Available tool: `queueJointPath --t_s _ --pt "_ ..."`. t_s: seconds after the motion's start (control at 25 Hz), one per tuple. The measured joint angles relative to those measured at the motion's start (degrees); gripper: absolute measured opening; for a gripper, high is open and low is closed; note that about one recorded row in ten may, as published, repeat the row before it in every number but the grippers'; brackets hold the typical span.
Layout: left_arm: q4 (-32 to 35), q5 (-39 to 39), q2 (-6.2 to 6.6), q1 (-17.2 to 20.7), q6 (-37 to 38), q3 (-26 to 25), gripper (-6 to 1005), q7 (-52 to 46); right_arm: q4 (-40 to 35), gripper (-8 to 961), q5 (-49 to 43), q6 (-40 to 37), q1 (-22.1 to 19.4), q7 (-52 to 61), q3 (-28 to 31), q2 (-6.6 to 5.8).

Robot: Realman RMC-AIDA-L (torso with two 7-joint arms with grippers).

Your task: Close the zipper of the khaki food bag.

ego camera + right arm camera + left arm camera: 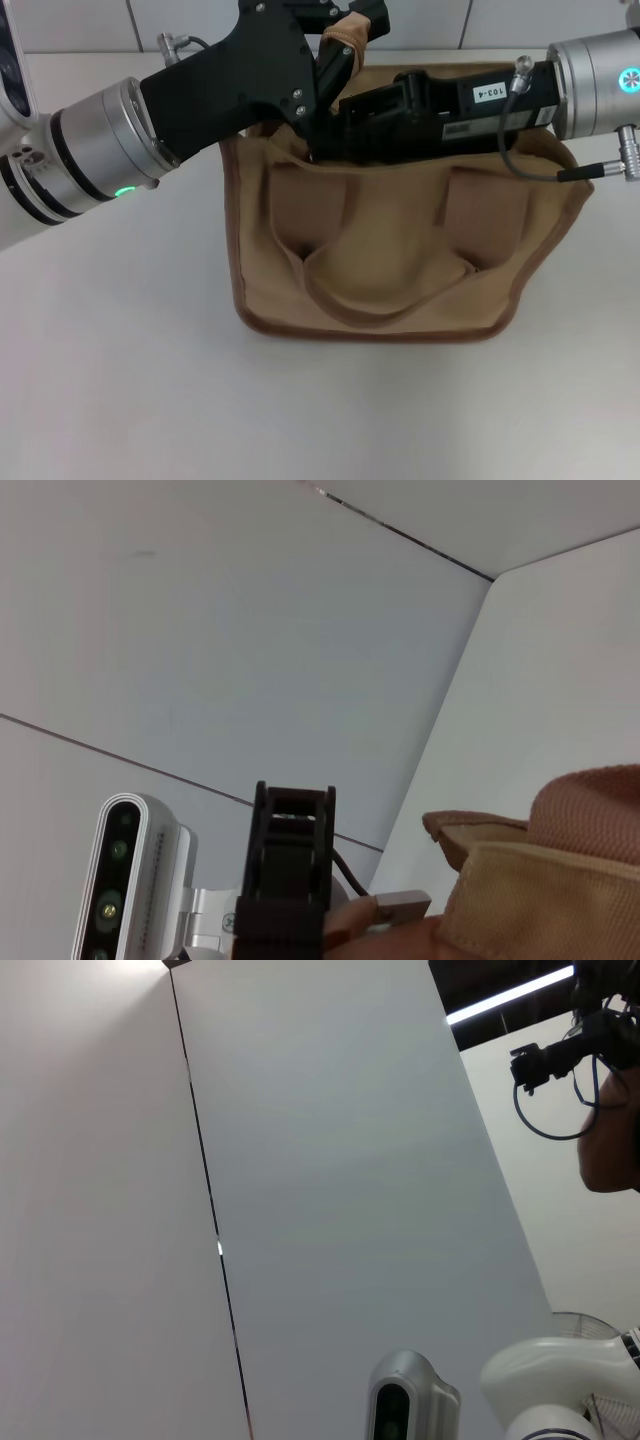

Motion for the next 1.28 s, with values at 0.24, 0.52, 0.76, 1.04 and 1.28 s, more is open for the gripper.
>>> queueJointPath --t_s 0.24,0.52,0.76,1.04,1.28 --pt "0.0 -0.8 -0.02 0.8 -0.1 -0.9 62 0.0 -0.1 337 0.0 -0.2 -0.4 -0.1 0.0 -0.21" --pt "-0.1 -0.9 0.05 1.0 -0.2 -1.0 65 -0.1 -0.5 337 0.0 0.1 -1.1 -0.1 0.1 -0.6" --pt "-0.1 -1.0 0.0 1.0 -0.5 -1.0 68 0.0 -0.8 336 -0.1 -0.5 -1.4 -0.1 0.2 -0.69" --pt "0.0 -1.7 0.0 0.8 -1.4 -1.1 72 0.0 -4.4 331 0.1 -3.1 -2.4 0.0 0.4 -0.71" --pt "0.0 -1.8 0.0 0.5 -1.4 -1.0 74 -0.4 -6.6 310 0.1 -2.7 -3.2 0.2 0.0 -0.28"
